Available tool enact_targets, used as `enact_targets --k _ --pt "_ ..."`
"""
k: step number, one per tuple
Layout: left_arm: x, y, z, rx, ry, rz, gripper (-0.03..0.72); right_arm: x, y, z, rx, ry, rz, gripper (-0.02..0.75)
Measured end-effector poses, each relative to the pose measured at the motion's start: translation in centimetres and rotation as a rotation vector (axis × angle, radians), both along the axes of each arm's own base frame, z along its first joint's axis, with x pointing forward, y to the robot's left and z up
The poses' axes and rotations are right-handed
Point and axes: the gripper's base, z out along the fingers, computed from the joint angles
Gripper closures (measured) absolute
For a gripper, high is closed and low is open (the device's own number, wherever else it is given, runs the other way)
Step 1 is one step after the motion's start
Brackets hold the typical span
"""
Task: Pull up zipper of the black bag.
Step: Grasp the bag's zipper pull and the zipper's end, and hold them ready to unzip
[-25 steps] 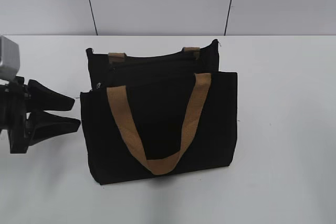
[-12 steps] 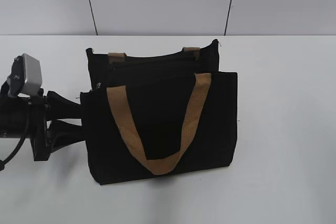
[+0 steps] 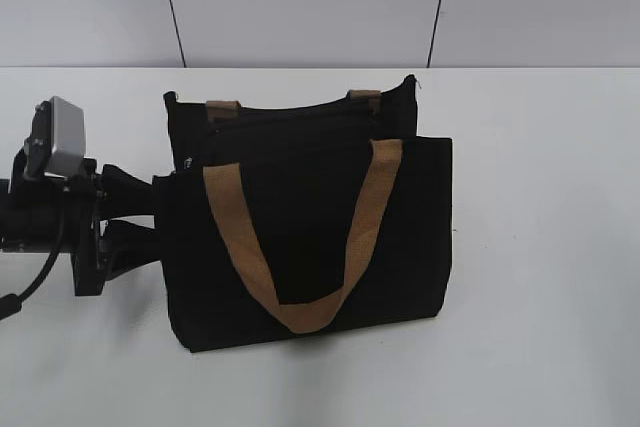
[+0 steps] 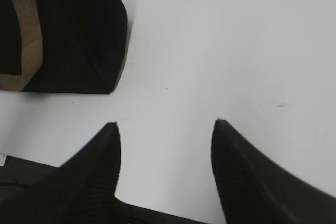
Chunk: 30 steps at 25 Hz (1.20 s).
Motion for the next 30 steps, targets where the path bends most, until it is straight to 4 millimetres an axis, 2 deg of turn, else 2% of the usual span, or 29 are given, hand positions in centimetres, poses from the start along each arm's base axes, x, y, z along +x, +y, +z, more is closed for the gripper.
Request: enact_targets --k 4,11,18,22,27,30 --pt "0.5 -0.7 0.4 0.000 -0.027 -0.024 0.232 0.0 0.0 0.0 0.000 0.003 0.001 0.305" --pt "0.8 -3.0 0.1 0.109 -0.048 -0.073 0.232 0.0 0.0 0.0 0.000 0.005 0.002 0.305" --pt "1.0 -2.8 -0.2 0.165 -0.048 -0.055 0.260 0.0 0.0 0.0 0.000 0.007 0.002 0.305" --pt "1.1 -2.6 -0.4 0.196 -0.045 -0.042 0.359 0.0 0.0 0.0 0.000 0.007 0.002 0.305" --pt "1.1 -2.6 -0.4 0.198 -0.044 -0.041 0.608 0.0 0.0 0.0 0.000 0.007 0.002 0.305" --pt "1.1 -2.6 -0.4 0.198 -0.044 -0.041 0.612 0.0 0.0 0.0 0.000 0.007 0.002 0.305"
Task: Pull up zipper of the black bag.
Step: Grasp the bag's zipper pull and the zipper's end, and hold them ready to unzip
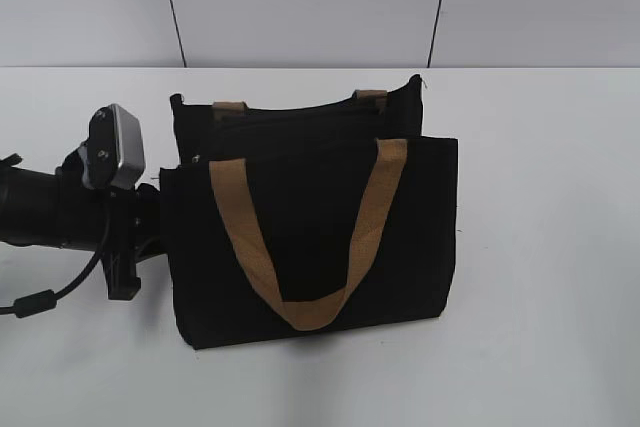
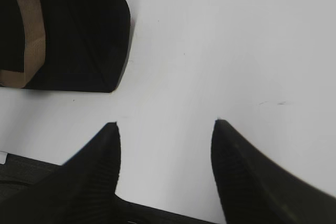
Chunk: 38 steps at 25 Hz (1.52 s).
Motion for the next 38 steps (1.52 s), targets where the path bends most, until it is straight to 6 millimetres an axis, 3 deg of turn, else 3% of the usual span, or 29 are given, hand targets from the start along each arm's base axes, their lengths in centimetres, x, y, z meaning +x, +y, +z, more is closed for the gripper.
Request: enact_targets --k 4,10,17,23,27,33,38 --pt "0.0 0.1 0.5 0.004 -0.012 0.007 0.612 0.0 0.1 0.0 0.010 0.000 0.004 0.305" --pt "0.3 1.2 3.7 0.055 -0.091 0.113 0.612 0.8 1.1 0.2 0.144 0.025 0.057 0.305" --pt "-0.4 2.1 6.7 0.092 -0.172 0.203 0.612 3.6 2.6 0.6 0.275 0.036 0.199 0.305" --pt "-2.1 2.4 7.1 0.101 -0.178 0.214 0.612 6.6 3.4 0.4 0.364 0.068 0.305 0.346" --pt "-2.8 2.5 7.9 0.089 -0.200 0.220 0.612 8.9 4.1 1.5 0.377 0.077 0.363 0.360" --pt "-3.3 2.5 9.5 0.064 -0.246 0.234 0.612 12.0 7.4 3.9 0.376 0.070 0.495 0.370" --pt "-3.6 2.6 10.2 0.059 -0.271 0.240 0.612 14.3 12.7 3.4 0.375 0.151 0.597 0.377"
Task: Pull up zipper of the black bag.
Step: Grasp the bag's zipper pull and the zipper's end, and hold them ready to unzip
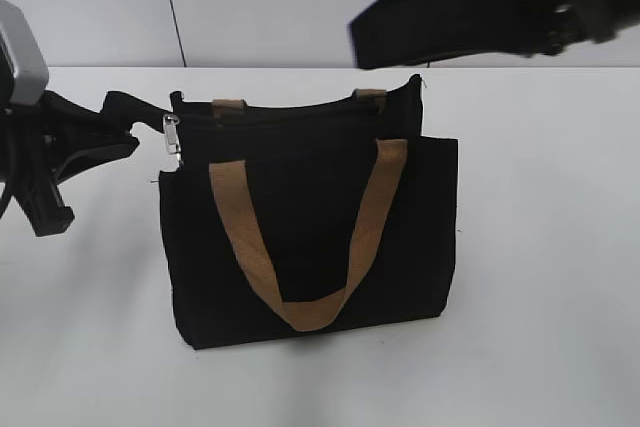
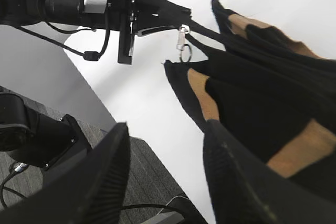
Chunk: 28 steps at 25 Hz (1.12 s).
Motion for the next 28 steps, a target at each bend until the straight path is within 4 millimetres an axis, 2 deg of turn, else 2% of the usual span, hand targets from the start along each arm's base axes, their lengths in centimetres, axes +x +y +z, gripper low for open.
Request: enact_targets --k 8,12,16,20,24,28 --pt "-0.2 0.1 0.7 -0.001 -0.026 0.006 0.612 3.0 9.4 -2.7 -0.110 0.025 0.114 0.377" --pt "-0.2 0.1 0.7 0.001 -0.026 0.008 0.612 5.1 12.7 -4.1 -0.142 0.067 0.100 0.391" --pt "-0.2 0.1 0.7 0.003 -0.026 0.010 0.612 6.3 15.6 -5.3 -0.182 0.114 0.107 0.414" --pt "-0.2 0.3 0.6 0.015 -0.024 0.024 0.612 6.6 16.8 -6.7 -0.264 0.191 0.065 0.419" --pt "-0.1 0.3 0.6 0.023 -0.023 0.033 0.612 6.9 16.4 -7.6 -0.336 0.230 0.001 0.419" --pt "-0.1 0.4 0.6 0.023 -0.023 0.034 0.612 7.1 16.5 -7.9 -0.339 0.243 -0.017 0.419"
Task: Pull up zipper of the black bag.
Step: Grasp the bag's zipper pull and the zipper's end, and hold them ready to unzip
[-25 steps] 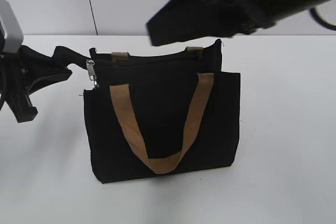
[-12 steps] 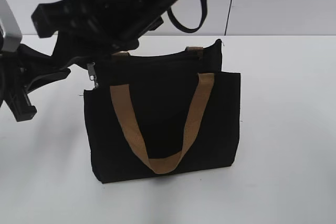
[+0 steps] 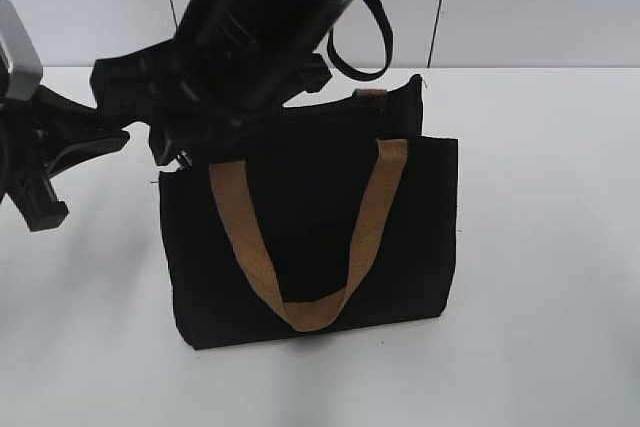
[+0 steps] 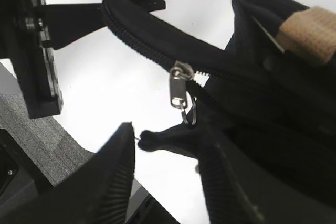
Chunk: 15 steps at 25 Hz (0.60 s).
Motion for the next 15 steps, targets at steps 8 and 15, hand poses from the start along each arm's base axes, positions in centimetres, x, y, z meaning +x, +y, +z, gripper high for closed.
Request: enact_targets --k 8,15 --pt "0.0 0.0 0.0 -0.001 0.000 -0.001 0.612 0.8 0.7 -1.6 0.000 -0.001 -0.019 0.419" --pt "0.0 0.0 0.0 -0.001 0.000 -0.001 0.612 1.2 0.9 -2.0 0.008 -0.019 -0.027 0.419"
